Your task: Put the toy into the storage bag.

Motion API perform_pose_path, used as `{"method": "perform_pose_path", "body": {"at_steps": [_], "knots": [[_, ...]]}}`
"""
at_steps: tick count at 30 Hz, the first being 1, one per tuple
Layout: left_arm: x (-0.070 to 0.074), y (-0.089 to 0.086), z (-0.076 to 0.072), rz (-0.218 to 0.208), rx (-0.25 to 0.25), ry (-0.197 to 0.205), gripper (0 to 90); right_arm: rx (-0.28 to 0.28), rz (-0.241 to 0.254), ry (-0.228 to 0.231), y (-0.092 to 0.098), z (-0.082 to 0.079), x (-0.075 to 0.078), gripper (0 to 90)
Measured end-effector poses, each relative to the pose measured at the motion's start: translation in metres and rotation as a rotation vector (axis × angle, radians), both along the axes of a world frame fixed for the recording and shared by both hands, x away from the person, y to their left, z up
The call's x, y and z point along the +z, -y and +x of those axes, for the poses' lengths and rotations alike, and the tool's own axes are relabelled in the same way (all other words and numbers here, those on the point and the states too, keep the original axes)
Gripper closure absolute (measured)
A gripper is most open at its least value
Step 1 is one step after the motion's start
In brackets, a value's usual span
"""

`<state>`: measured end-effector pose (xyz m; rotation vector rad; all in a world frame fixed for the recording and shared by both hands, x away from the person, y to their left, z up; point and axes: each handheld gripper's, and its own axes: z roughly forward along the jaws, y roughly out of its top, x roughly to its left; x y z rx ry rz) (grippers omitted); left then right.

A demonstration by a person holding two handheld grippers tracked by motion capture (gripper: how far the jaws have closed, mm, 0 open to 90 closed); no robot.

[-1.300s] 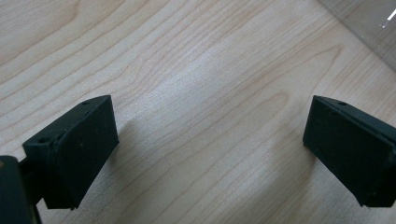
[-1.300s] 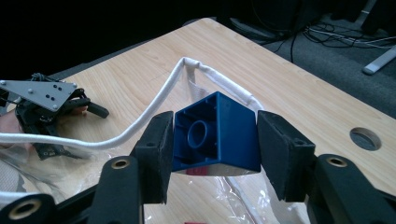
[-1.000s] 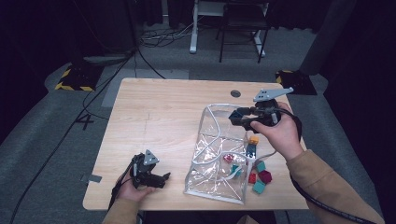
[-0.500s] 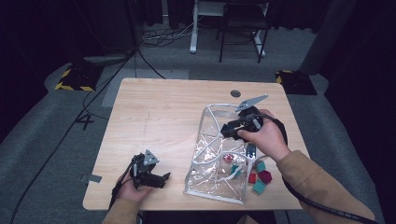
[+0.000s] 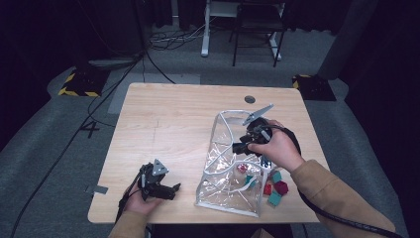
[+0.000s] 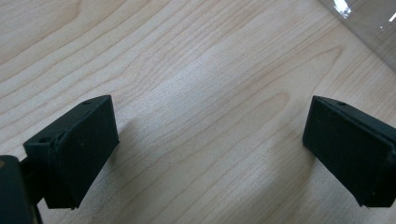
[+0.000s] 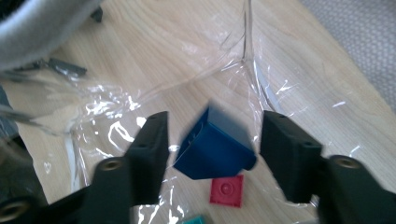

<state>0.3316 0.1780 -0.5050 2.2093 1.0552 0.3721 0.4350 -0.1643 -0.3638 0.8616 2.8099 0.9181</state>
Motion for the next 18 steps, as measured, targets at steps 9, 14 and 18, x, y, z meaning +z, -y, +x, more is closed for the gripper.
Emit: {"method": "perform_pose_path", "body": {"at_steps": [9, 14, 18], "knots": [[0.0, 0.0, 0.0, -0.001, 0.001, 0.0, 3.6, -0.033, 0.066, 0.084, 0.008, -0.005, 0.014, 36.3], [0.0, 0.0, 0.0, 0.001, 0.0, 0.0, 3.6, -0.038, 0.101, 0.12, 0.013, -0.01, 0.024, 36.3], [0.0, 0.0, 0.0, 0.001, -0.001, 0.0, 3.6, -0.042, 0.136, 0.155, 0.021, -0.017, 0.038, 36.3]]}}
